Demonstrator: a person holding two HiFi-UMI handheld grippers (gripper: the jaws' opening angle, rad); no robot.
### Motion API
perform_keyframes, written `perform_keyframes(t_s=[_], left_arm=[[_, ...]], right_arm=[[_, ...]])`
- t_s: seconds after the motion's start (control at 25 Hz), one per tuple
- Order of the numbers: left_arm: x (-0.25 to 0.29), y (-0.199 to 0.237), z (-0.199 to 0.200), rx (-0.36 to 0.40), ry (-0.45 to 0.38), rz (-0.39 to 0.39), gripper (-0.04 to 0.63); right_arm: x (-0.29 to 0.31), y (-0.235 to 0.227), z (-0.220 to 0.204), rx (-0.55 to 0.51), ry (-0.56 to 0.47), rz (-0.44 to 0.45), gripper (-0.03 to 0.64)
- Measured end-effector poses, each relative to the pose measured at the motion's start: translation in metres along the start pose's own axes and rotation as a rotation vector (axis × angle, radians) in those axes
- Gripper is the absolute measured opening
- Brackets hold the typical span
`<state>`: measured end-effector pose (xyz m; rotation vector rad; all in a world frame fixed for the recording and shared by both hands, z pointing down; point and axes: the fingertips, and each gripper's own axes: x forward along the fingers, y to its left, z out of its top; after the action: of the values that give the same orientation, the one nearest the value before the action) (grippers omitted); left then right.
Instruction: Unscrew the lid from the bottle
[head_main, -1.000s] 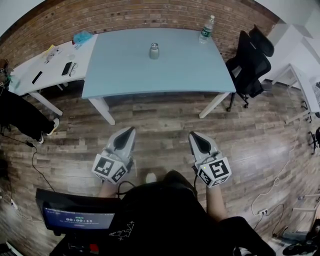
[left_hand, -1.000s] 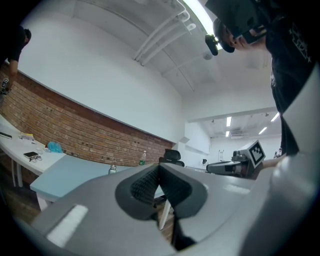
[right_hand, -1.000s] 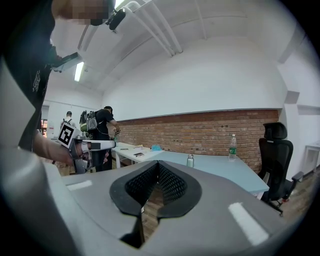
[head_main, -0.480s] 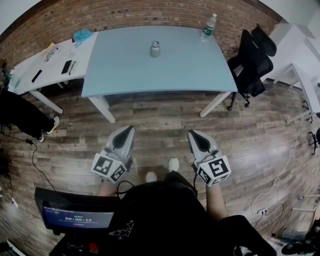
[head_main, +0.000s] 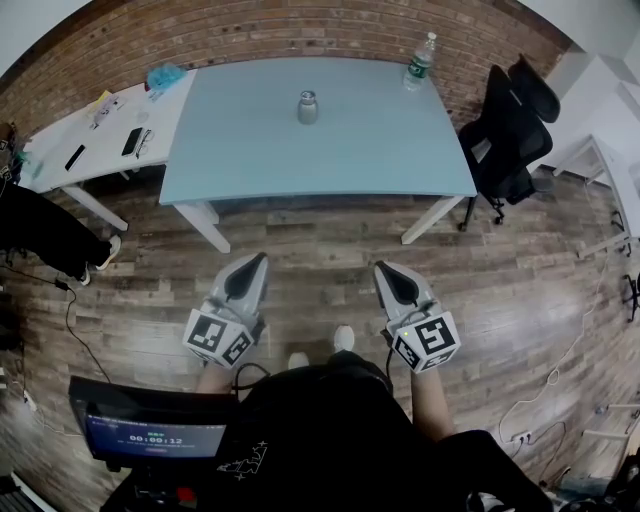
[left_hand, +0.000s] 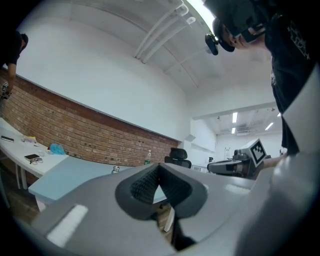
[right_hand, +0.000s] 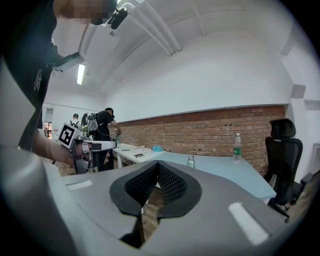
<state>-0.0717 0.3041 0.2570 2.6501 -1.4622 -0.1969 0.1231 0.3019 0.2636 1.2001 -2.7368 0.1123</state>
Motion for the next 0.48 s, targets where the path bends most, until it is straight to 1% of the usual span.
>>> perform_keyframes(t_s=[0.32,0.48], left_arm=[[0.038,0.0,0.002,0.013,-0.004,0.026,0.0],[0.053,-0.001,0.001,0.007,-0.002,0.045,0.0]], right_arm=[[0.02,-0.035,0.006,0.0,-0.012,0.052,0.003],[0.026,-0.05,0.007,0.004,-0.014,0.073,0.003]])
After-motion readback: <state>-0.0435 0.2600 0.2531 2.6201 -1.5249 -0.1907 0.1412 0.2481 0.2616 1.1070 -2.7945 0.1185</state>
